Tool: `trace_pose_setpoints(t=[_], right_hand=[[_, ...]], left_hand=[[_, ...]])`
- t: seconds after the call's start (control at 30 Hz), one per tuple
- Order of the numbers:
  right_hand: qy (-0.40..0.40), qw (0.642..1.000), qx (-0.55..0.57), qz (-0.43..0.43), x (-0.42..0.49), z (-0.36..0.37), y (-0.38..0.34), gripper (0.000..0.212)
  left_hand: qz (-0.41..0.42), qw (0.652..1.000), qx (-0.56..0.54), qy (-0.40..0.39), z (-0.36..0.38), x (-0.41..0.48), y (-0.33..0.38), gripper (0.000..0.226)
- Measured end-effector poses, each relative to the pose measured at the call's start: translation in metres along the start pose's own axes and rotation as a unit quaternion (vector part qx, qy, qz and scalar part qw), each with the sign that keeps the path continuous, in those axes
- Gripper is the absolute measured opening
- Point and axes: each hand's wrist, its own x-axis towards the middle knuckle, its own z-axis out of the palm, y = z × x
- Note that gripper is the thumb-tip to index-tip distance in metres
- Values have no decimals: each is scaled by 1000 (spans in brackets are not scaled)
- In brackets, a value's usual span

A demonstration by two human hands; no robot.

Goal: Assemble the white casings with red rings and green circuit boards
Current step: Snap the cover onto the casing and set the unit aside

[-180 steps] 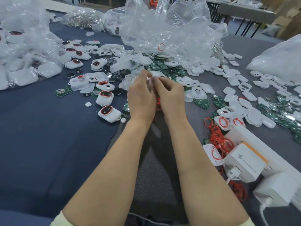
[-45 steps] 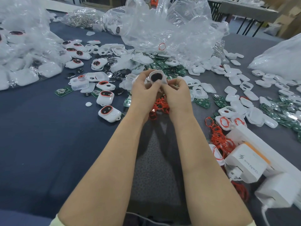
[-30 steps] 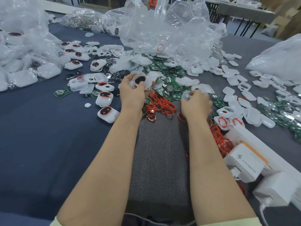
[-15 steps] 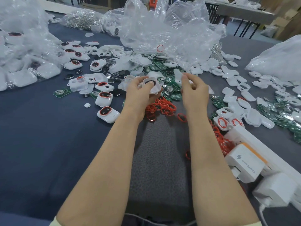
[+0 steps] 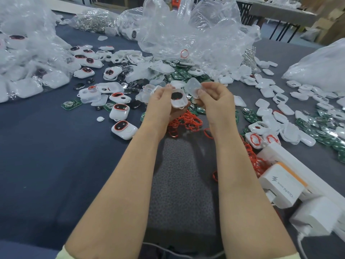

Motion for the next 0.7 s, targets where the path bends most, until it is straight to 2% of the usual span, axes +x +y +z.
trace_pose_setpoints(t=[0.37,0.57,0.7], right_hand=[[-12,999,36,3,-6,12,-5,21],[2,997,-77,-1,-12,34,0,20],[10,992,-124,-12,-12,36,2,11]], left_hand=[[9,999,36,1,0,4,-4,26],[27,998,61,21,2,9,-8,35],[40,994,102,26,2,9,-9,22]])
